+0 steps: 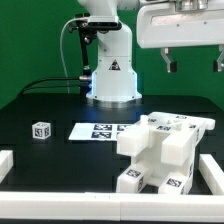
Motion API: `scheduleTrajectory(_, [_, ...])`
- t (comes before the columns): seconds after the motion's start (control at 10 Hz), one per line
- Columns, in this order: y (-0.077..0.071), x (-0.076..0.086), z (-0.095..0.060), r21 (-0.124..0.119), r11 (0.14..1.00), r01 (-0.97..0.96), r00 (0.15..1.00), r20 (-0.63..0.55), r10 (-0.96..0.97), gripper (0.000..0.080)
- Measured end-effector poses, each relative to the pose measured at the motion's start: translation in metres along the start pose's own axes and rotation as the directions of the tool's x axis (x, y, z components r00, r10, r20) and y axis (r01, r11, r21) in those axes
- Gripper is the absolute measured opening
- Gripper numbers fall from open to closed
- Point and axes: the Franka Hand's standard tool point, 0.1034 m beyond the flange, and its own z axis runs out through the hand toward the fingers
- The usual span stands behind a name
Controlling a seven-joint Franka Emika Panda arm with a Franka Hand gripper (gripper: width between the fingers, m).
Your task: Assemble chair
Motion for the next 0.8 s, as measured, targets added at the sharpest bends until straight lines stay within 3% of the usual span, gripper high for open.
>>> scheduleTrajectory(0.1, [-0.001, -0.001, 0.001, 0.001, 0.998, 0.068, 0.998, 0.005, -0.068, 0.0649])
scheduleTrajectory(0.2, [-0.003, 0.0, 0.004, 0.017, 0.975, 0.22, 0.975, 0.017, -0.22, 0.0649])
scheduleTrajectory(0.3, [0.0, -0.003, 0.01, 0.054, 0.953, 0.299, 0.953, 0.037, -0.301, 0.0649])
scheduleTrajectory(0.4, [0.012, -0.014, 0.025, 0.061, 0.93, 0.362, 0.929, 0.058, -0.365, 0.0649])
scheduleTrajectory(0.5, [0.021, -0.026, 0.039, 0.047, 0.93, 0.365, 0.929, 0.048, -0.367, 0.0649])
scheduleTrajectory(0.8, [0.023, -0.028, 0.04, 0.045, 0.931, 0.363, 0.929, 0.059, -0.365, 0.0649])
